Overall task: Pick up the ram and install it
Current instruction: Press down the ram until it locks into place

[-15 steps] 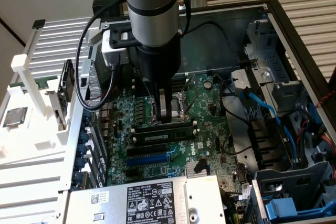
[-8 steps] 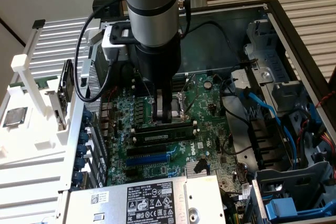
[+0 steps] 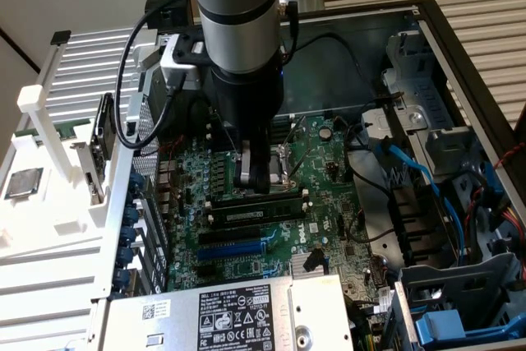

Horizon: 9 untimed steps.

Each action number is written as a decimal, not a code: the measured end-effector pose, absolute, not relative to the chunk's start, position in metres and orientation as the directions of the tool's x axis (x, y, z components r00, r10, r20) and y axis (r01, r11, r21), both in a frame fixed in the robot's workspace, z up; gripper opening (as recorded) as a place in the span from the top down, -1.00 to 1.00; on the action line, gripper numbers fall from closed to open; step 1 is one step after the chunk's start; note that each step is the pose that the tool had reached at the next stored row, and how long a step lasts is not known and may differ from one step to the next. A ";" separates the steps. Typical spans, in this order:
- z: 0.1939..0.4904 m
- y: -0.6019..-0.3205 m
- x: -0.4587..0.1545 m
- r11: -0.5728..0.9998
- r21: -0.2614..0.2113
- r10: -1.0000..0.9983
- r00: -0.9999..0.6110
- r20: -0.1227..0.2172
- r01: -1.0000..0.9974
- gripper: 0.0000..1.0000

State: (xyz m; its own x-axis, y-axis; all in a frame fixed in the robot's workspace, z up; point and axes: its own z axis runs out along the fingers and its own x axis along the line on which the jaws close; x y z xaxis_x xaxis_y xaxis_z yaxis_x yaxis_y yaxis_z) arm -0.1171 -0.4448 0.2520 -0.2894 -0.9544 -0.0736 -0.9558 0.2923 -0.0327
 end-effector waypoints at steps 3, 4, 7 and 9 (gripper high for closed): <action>0.252 -0.445 -0.117 0.333 -0.033 -0.941 -0.330 -0.074 -0.942 0.80; 0.252 -0.445 -0.117 0.346 -0.033 -0.936 -0.343 -0.074 -0.938 0.80; 0.252 -0.445 -0.117 0.386 -0.033 -0.921 -0.383 -0.074 -0.922 0.80; 0.252 -0.445 -0.117 0.411 -0.033 -0.910 -0.408 -0.074 -0.911 0.80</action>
